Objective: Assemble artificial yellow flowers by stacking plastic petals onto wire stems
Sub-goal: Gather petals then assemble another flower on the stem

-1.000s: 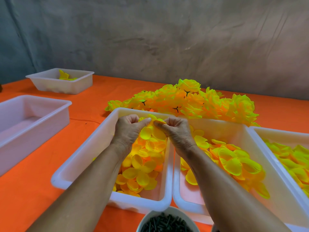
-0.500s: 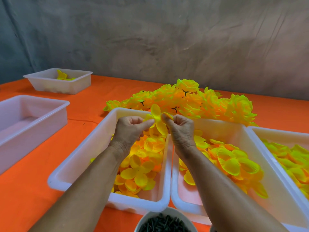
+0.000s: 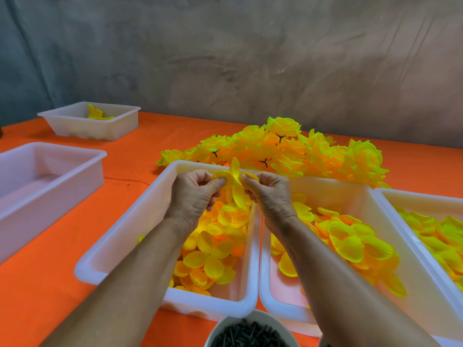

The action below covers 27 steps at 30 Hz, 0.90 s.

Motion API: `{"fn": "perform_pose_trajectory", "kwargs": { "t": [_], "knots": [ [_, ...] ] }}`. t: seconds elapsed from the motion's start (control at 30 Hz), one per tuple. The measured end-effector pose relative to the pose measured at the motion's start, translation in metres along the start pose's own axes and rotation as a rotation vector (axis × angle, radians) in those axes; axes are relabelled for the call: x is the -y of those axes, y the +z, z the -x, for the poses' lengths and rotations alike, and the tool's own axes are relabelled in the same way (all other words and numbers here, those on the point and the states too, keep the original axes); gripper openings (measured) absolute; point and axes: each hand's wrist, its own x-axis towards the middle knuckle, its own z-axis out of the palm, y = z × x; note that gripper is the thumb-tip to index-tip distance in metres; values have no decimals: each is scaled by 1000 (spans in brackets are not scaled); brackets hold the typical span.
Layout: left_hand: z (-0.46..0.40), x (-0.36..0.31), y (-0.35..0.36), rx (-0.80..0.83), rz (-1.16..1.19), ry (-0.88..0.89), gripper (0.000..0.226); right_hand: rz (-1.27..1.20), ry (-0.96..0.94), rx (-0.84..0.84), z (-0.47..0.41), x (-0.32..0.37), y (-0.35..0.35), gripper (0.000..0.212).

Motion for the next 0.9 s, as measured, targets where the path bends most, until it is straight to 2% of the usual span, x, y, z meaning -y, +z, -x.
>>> {"fn": "perform_pose_trajectory", "kwargs": {
  "t": [0.23, 0.43, 0.6, 0.73, 0.83, 0.9],
  "knots": [
    [-2, 0, 1, -35, -56, -32, 32, -32, -1, -6, 2, 3, 0, 29],
    [-8, 0, 0, -24, 89, -222, 34, -131, 71, 9, 0, 8, -2, 36],
    [-14, 3, -2, -42, 252, -471, 24, -293, 217, 205, -3, 9, 2, 30],
    [-15, 7, -2, -53, 185, -505, 13, -371, 299, 357, -4, 12, 2, 24],
    [-13, 5, -1, -83, 198, -438, 16, -253, 230, 218, -3, 9, 2, 19],
    [-10, 0, -1, -49, 229, -409, 32, -147, 161, 94, -1, 7, 2, 15]
  ]
}}
